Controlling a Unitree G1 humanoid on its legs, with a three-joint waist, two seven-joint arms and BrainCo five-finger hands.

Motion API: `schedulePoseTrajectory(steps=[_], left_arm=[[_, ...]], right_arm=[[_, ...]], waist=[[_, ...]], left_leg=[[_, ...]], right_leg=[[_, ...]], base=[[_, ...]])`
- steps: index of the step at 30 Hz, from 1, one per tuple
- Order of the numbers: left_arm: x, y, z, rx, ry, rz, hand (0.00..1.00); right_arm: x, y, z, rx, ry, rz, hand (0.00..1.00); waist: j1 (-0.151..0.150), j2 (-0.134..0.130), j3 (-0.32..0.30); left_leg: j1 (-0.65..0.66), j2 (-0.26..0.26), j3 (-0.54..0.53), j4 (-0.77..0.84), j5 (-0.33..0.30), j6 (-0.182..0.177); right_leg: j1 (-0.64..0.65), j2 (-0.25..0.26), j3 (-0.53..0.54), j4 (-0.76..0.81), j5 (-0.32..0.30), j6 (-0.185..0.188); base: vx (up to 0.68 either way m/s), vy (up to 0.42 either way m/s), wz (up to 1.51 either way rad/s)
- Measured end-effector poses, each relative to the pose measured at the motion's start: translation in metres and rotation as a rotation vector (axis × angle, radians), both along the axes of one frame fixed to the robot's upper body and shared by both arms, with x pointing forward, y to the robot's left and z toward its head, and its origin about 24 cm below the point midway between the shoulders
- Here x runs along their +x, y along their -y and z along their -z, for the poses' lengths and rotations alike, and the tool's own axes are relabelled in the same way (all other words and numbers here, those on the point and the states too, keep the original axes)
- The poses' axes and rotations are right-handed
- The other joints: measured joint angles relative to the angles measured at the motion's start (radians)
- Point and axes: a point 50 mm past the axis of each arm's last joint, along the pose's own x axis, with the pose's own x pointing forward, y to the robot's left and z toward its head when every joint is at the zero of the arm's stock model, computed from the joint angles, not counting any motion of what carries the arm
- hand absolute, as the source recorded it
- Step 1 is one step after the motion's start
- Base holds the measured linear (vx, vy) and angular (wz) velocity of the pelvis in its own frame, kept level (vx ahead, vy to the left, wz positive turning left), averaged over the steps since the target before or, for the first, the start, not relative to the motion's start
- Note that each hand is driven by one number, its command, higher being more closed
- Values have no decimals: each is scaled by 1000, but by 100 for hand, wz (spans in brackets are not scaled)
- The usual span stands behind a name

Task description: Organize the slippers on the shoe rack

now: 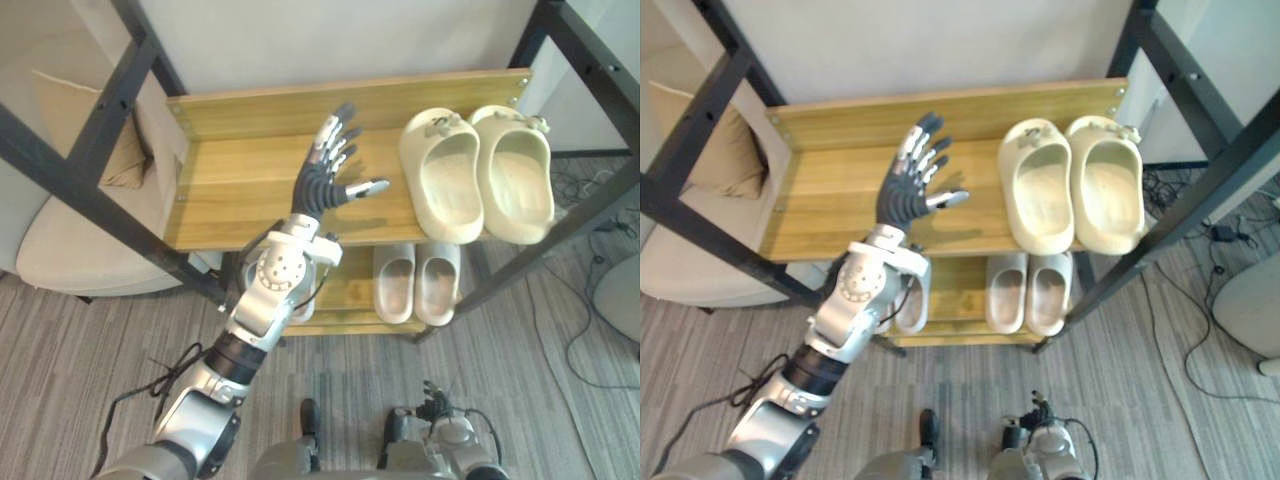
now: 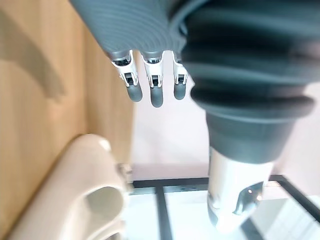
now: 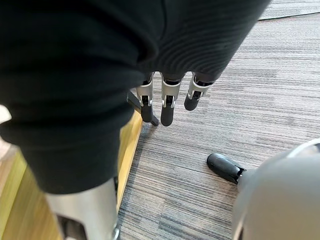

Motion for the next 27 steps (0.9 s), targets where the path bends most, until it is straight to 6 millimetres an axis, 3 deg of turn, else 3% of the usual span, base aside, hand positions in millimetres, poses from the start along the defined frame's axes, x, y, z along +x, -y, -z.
schedulePoseTrajectory(steps=[6,12,22,27], left_arm=[[-22,-6,5,-43,10,56,0],[-55,8,22,-73,-28,229,0],[-78,11,78,-69,-255,308,0],[-84,5,131,-9,-482,258,0]], right_arm=[[-3,0,2,0,-13,-3,0],[-14,1,7,-3,-51,-3,0],[-17,8,8,-30,-70,-32,0],[-11,5,6,-30,-55,-43,0]], waist=[[12,2,-18],[38,8,-60],[54,18,-89],[56,17,-90]], left_leg=[[-2,-1,-9,0,0,-1],[2,-3,-23,0,-1,-2],[15,-2,-26,0,0,-2],[22,-2,-37,0,0,-2]], right_leg=[[3,1,-6,0,-3,-1],[14,1,-17,0,-13,-1],[28,5,-28,0,-14,-1],[38,7,-36,-1,-16,-1]], base=[[13,13,4],[14,8,7],[0,0,0],[-12,12,5]])
